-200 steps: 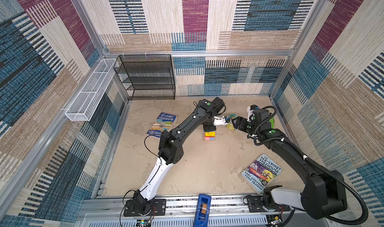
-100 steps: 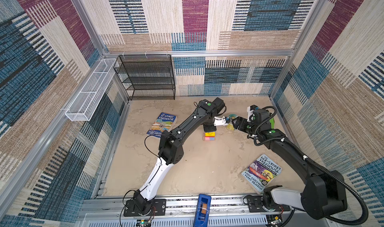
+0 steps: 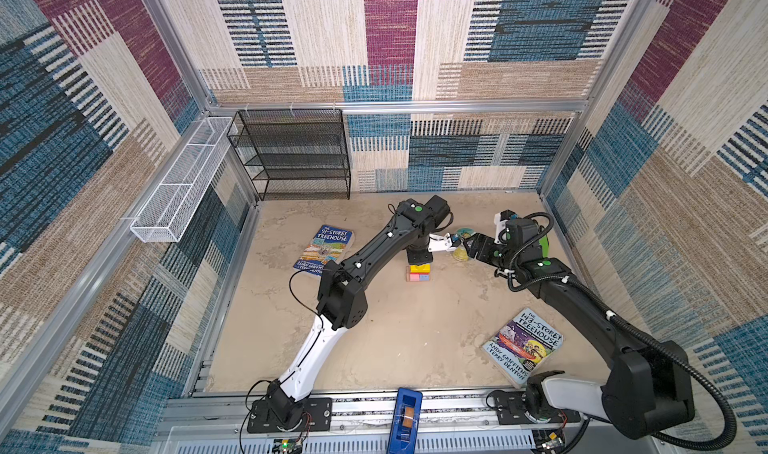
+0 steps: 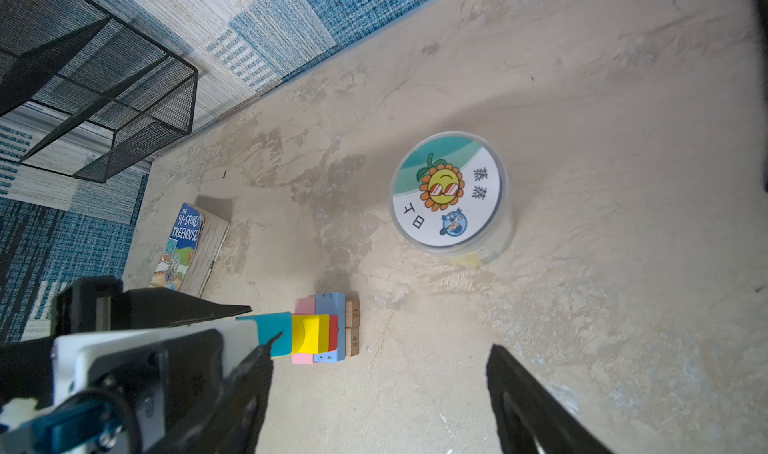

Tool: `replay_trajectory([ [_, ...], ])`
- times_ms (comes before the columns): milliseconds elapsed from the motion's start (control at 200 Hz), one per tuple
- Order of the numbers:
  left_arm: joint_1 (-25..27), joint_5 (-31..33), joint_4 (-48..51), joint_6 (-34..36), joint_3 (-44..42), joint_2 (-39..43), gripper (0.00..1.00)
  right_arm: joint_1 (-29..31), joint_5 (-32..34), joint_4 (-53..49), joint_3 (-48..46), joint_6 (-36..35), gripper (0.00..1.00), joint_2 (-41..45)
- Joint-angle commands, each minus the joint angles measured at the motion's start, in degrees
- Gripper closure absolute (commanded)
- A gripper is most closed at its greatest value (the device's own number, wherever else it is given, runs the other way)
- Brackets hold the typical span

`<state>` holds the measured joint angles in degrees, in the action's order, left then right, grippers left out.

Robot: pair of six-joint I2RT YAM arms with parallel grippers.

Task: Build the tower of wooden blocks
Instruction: 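Lower the teal block with the left gripper onto the yellow cylinder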

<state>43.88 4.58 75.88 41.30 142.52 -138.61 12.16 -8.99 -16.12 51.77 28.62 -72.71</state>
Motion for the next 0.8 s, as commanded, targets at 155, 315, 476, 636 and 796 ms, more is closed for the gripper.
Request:
replay_trajectory([
  [155, 0.0, 0.5, -0.2, 0.7, -0.1, 0.3, 0.51, 0.0, -0.4, 1.6, -0.1, 0.6, 0.18, 0.2],
  [315, 0.0, 0.3, -0.1, 0.7, -0.1, 0.3, 0.49, -0.1, -0.5, 1.6, -0.1, 0.6, 0.18, 0.2],
  [476, 0.0, -0.1, -0.2, 0.5, -0.2, 0.3, 0.48, -0.1, -0.5, 1.7, -0.1, 0.7, 0.18, 0.1],
  [636, 0.1, -0.2, -0.2, 0.5, -0.4, 0.1, 0.47, 0.0, -0.6, 1.7, -0.1, 0.7, 0.18, 0.0],
  [796, 0.2, -0.4, -0.2, 0.4, -0.4, 0.0, 0.45, 0.0, -0.6, 1.7, -0.1, 0.7, 0.18, 0.1],
])
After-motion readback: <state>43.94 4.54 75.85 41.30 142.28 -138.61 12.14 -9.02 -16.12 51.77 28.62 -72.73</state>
